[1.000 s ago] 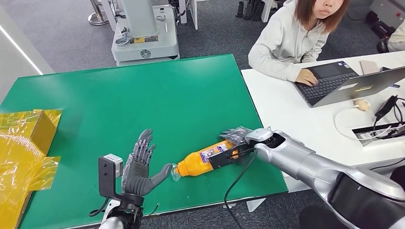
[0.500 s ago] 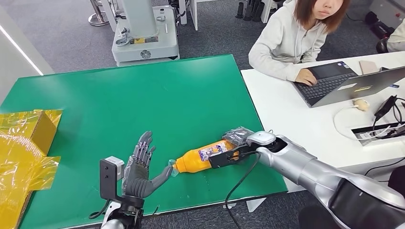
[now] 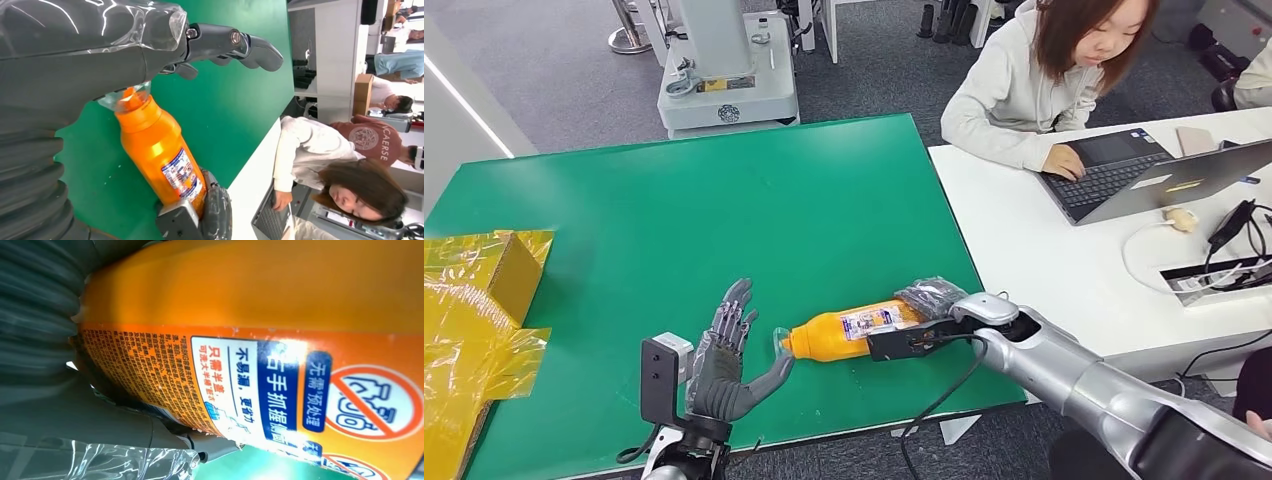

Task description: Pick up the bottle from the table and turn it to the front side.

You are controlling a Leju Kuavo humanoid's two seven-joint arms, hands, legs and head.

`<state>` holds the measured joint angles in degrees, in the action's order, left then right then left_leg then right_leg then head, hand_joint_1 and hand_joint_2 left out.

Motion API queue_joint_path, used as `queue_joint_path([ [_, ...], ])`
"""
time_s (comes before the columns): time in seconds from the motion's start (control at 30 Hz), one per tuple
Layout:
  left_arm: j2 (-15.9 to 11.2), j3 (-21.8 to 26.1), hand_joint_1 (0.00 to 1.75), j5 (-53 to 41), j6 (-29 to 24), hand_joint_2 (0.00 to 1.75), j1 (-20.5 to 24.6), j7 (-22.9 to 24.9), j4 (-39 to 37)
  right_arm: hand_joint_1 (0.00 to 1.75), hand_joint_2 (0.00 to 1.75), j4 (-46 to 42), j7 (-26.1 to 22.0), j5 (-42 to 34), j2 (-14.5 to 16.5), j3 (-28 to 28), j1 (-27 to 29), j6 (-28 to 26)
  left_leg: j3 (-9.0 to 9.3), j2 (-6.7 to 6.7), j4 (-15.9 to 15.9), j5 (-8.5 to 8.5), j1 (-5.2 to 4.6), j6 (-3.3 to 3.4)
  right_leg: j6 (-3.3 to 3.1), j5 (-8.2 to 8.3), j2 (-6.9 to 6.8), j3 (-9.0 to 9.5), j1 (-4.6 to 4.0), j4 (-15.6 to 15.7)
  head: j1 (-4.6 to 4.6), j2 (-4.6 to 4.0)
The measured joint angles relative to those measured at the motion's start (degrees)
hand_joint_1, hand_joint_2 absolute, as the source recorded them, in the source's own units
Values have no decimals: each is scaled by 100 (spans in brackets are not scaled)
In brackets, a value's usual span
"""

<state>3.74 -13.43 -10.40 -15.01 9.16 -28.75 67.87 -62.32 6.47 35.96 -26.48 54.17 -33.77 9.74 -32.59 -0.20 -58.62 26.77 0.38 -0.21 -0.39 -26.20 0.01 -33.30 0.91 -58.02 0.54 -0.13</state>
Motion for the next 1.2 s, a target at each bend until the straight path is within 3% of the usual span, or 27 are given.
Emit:
queue_joint_path([
  [0.07, 0, -9, 0, -11, -6, 175, -13, -4, 5, 175, 175, -86, -244, -341, -5, -188, 159, -22, -1, 1, 0, 1, 0, 0, 0, 0, 1, 0, 0, 0, -1, 0],
  [0.2, 2, -85, 0, -94, -68, 175, -120, -29, 87, 175, 175, -176, -955, -1861, 29, -703, 570, 196, -9, -2, 0, 1, 0, 1, 0, 0, -3, -5, 0, -1, -1, 0],
  [0.37, 1, -149, 0, -109, -130, 175, -198, -34, 204, 175, 175, -225, -1268, -2827, 81, -1136, 984, 264, -17, -8, 1, 0, 1, 1, 1, -1, -11, -9, 0, -1, 0, 0],
  [0.63, -67, -303, 0, 126, -286, 175, -324, -161, 238, 175, 175, -667, -1912, -4805, 385, -1728, 1977, -360, -39, -25, 3, 1, 2, 0, 4, -9, -23, -30, -2, -3, 0, 0],
  [0.87, -86, -413, 0, 185, -335, 175, -266, -198, 235, 175, 175, -1294, -2031, -5095, 1080, -2117, 2858, -1066, -44, -19, 8, 5, 4, -7, 0, -18, -17, -43, -4, -6, -2, 0],
  [1.2, -96, -425, 0, 282, -389, 175, -203, -221, 215, 175, 175, -1694, -1994, -5093, 1463, -2500, 3318, -1118, -47, -18, 7, 5, 2, -7, 0, -18, -18, -44, -2, -5, -1, 0],
])
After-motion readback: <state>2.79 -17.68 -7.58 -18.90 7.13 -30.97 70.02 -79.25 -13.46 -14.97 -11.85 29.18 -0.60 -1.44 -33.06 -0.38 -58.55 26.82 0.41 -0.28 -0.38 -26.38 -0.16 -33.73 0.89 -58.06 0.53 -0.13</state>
